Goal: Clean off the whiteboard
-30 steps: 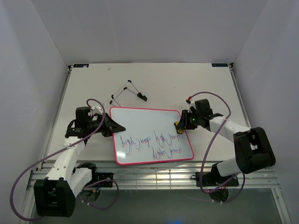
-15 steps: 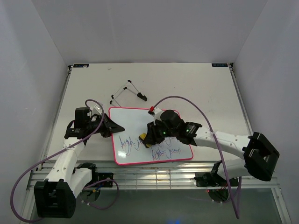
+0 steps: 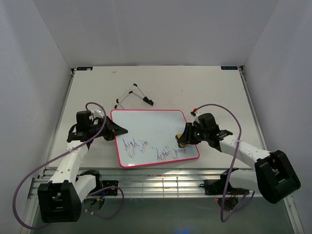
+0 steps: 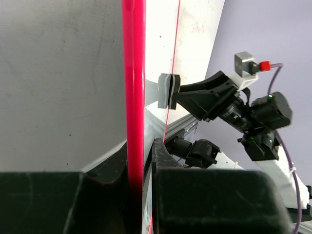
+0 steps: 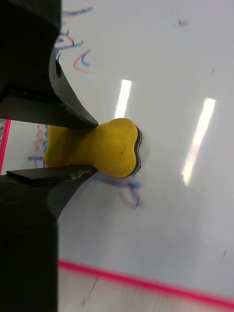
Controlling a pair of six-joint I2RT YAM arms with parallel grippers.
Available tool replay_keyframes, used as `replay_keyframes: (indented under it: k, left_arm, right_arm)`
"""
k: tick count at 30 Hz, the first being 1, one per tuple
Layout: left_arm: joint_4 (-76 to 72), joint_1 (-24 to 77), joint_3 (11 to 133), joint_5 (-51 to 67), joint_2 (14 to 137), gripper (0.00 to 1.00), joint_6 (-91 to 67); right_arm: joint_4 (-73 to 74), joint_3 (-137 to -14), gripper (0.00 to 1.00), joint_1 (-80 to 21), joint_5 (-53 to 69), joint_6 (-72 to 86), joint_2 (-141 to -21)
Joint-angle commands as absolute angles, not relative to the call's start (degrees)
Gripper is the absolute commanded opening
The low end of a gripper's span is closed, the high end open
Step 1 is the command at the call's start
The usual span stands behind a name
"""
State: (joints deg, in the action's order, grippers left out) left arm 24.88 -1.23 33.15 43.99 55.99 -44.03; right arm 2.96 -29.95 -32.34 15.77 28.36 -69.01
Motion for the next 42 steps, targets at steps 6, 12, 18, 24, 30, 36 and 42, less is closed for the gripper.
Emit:
replay_keyframes:
  k: [6,12,18,24,30,36,42]
  left_arm:
    - [21.2,-6.2,31.9,27.6,58.7,0.00,-38.4]
    - [19.8,-6.2,31.5,31.4,59.5,0.00,-37.4]
    - [19.2,-5.5,31.1,32.5,60.2,0.00,-37.3]
    - [19.1,-4.9,31.5,34.2,61.4,0.00,-36.6]
    - [19.2,-3.4,31.7,34.8,62.5,0.00,-36.2]
    - [19.2,-2.8,31.6,34.5,62.5,0.00,-36.1]
    - [19.1,-2.2,31.6,34.3,62.3,0.00,-36.1]
  right_arm:
    - [15.4,-25.0,0.30,-19.6,17.1,22.3,-76.5]
    - [14.3,-31.4,0.30,-24.2,21.2,21.1,-78.5]
    - [13.5,-38.0,0.31,-41.8,20.7,24.7,-78.9]
    - [14.5,-39.6,0.31,-38.3,19.2,20.7,-83.0]
    - [16.6,-40.0,0.31,-24.2,17.8,13.9,-90.6]
    - [17.9,-43.1,0.31,-17.6,18.4,10.6,-95.3]
    - [19.0,-46.0,0.29,-16.4,19.3,10.5,-96.5]
